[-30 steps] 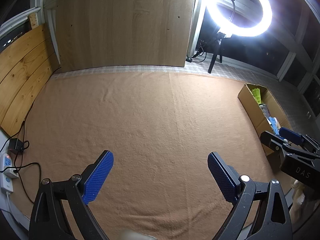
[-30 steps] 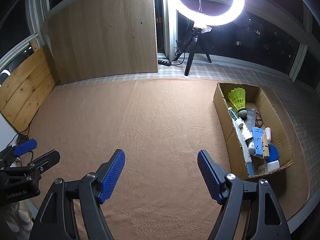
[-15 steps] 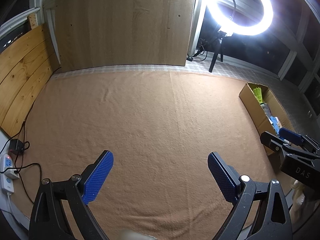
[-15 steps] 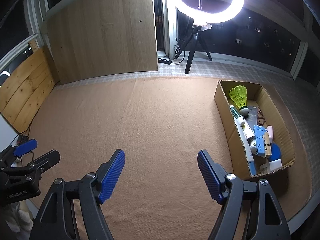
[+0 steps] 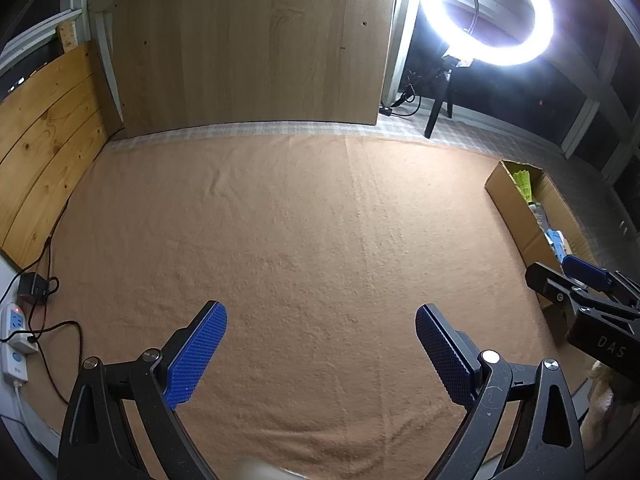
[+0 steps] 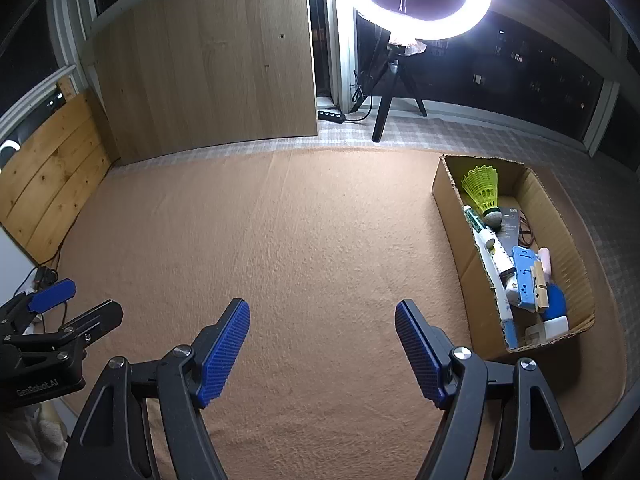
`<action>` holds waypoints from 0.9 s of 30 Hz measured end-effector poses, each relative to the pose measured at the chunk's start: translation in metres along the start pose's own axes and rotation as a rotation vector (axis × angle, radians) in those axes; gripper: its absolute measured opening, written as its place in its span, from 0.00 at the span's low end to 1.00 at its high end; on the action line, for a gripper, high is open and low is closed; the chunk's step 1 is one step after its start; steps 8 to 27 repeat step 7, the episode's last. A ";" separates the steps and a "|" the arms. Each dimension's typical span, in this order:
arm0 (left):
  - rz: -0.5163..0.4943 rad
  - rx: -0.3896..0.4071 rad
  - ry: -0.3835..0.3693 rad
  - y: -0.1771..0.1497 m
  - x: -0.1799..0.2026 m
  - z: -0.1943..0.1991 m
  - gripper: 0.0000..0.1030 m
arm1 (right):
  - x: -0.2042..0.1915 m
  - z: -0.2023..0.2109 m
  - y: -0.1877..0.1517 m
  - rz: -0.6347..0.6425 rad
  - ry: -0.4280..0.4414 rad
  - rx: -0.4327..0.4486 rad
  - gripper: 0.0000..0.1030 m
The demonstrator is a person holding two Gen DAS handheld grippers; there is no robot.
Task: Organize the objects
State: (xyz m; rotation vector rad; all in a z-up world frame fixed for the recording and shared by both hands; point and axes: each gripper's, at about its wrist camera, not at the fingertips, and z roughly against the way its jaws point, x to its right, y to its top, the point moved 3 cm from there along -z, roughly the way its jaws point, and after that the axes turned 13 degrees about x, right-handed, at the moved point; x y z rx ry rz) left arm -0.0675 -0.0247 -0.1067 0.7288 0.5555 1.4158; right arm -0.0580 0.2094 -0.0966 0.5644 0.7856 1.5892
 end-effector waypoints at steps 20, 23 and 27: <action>0.013 -0.018 -0.009 -0.006 -0.005 -0.013 0.95 | -0.001 -0.008 -0.005 -0.007 0.002 -0.023 0.70; 0.013 -0.018 -0.009 -0.006 -0.005 -0.013 0.95 | -0.001 -0.008 -0.005 -0.007 0.002 -0.023 0.70; 0.013 -0.018 -0.009 -0.006 -0.005 -0.013 0.95 | -0.001 -0.008 -0.005 -0.007 0.002 -0.023 0.70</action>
